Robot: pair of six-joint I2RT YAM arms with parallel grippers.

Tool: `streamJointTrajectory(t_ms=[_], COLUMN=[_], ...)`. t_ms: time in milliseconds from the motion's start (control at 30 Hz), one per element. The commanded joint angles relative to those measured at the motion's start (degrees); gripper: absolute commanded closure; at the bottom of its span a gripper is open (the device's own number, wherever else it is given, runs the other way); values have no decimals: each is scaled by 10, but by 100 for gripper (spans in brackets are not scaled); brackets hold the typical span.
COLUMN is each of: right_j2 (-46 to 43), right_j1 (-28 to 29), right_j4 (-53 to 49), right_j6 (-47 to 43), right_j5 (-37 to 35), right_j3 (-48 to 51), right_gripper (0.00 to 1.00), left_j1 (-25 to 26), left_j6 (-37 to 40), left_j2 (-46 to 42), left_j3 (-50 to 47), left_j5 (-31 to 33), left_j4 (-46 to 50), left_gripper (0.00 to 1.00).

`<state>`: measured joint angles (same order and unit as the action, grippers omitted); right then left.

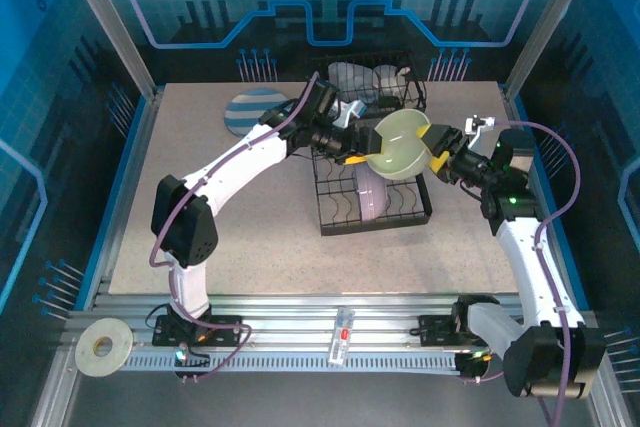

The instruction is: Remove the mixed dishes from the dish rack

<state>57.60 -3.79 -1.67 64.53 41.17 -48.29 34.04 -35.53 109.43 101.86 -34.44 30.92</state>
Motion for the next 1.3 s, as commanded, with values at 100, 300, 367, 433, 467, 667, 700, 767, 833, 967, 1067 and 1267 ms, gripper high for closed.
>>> streamJointTrajectory(t_ms=[100, 300, 367, 433, 467, 667, 700, 767, 833, 967, 1067, 1267], right_j2=[-12, -7, -4, -1, 1, 10, 12, 16, 20, 25, 29, 25], right_j1=[13, 17, 18, 19, 20, 23, 23, 23, 23, 23, 23, 23], right_j4=[84, 84, 83, 81, 81, 85, 85, 84, 84, 82, 75, 24], right_j6=[12, 9, 7, 4, 3, 0, -1, -5, -9, -16, -28, -68], right_j5=[22, 20, 21, 20, 20, 22, 23, 25, 26, 27, 32, 10], right_j3=[-18, -18, -18, -18, -18, -42, -45, -51, -57, -67, -80, -101], right_gripper=[82, 82, 82, 82, 82, 82, 81, 80, 74, 43, 11, 0], left_j1=[7, 8, 8, 8, 8, 8, 8, 8, 8, 8, 8, 4], left_j6=[-23, -37, -41, -48, -52, -90, -96, -105, -110, -120, -126, -140], left_j2=[15, 18, 18, 19, 20, 16, 14, 7, -1, -16, -28, -47], left_j3=[17, 19, 19, 19, 18, 11, 8, 4, 2, 2, -1, -3], left_j5=[-18, -19, -16, -12, -12, -10, -9, -5, 2, 8, 16, 30], left_j4=[-11, -20, -20, -18, -19, -32, -34, -39, -38, -38, -37, -35], left_gripper=[40, 52, 60, 68, 72, 100, 100, 100, 100, 100, 100, 100])
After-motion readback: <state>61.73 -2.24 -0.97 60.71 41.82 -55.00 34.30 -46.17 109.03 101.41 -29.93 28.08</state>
